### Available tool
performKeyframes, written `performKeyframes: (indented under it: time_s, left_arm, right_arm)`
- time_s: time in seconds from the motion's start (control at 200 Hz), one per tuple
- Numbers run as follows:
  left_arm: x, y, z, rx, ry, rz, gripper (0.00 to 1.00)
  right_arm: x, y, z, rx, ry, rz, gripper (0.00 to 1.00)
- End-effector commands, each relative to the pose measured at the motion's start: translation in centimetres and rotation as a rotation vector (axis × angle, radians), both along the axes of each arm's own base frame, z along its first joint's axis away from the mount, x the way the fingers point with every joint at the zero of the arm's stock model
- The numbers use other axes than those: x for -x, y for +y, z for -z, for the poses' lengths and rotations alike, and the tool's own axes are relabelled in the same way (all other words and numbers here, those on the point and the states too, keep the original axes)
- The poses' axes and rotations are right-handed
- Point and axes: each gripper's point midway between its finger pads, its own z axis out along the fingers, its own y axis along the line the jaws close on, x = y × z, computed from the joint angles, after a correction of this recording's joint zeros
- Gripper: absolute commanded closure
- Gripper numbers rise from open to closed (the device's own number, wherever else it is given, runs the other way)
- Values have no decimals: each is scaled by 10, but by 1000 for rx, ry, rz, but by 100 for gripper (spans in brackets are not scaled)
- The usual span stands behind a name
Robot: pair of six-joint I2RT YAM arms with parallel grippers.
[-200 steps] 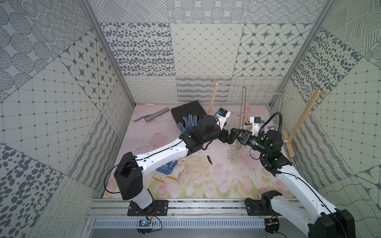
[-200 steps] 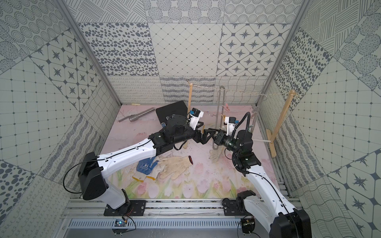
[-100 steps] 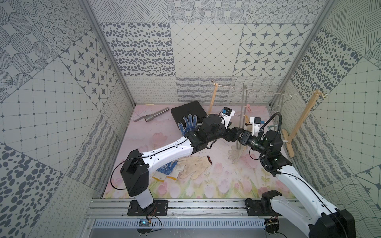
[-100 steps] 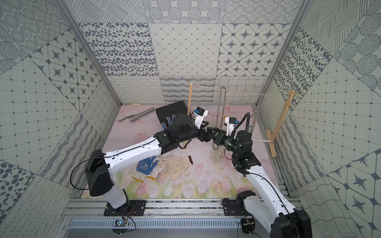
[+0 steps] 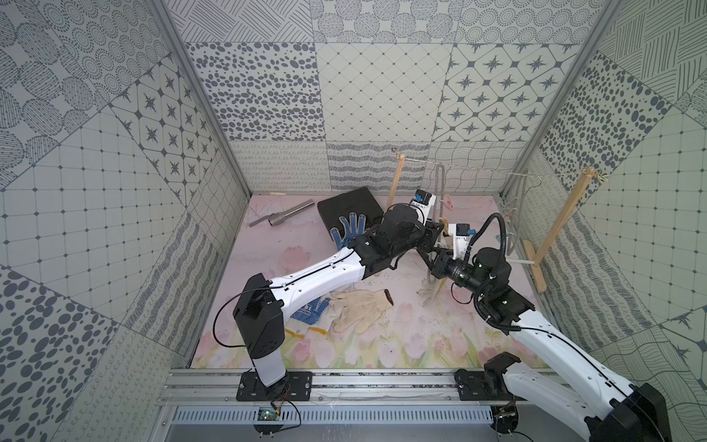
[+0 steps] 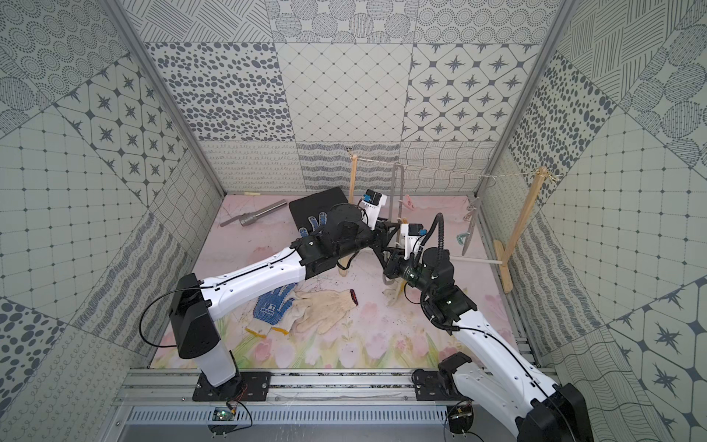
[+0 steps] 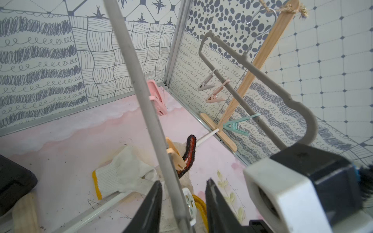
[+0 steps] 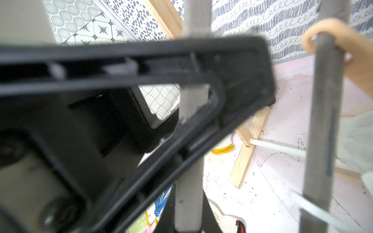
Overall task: Clip the gloves onto a hanger to dry
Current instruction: Place the hanger on the clothesline.
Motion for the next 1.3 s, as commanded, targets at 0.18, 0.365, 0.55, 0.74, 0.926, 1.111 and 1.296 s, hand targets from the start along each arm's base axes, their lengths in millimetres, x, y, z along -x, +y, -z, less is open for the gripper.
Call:
performKeyframes:
  time_s: [0.18,0.365,0.55,0.74,0.926,1.111,1.296]
  left_arm:
    - [-11,-5,1,-36,-48,-30,100]
    - [-13,-1,-3,-32,-68,-24,100]
    - [-21,13,-6,3,-41,-6,100]
    - [-26,25,-11,24,-39,16,100]
    - [-26,41,-11,-30,-61,73,100]
    - [-4,46,-8,-133,-101,227,100]
    - [16,45,4,-238,-87,360,100]
  right_arm:
    - [7,14,-41,-5,-163,-54,100]
    - [7,11,-37,15,-149,-36,86]
    - [7,11,-32,44,-148,-40,53]
    - [8,9,-23,97,-127,-51,36]
    - [13,-16,-5,145,-52,-18,35]
    - [25,-39,-25,98,-77,-24,42]
    - [28,-39,-60,72,-118,-57,50]
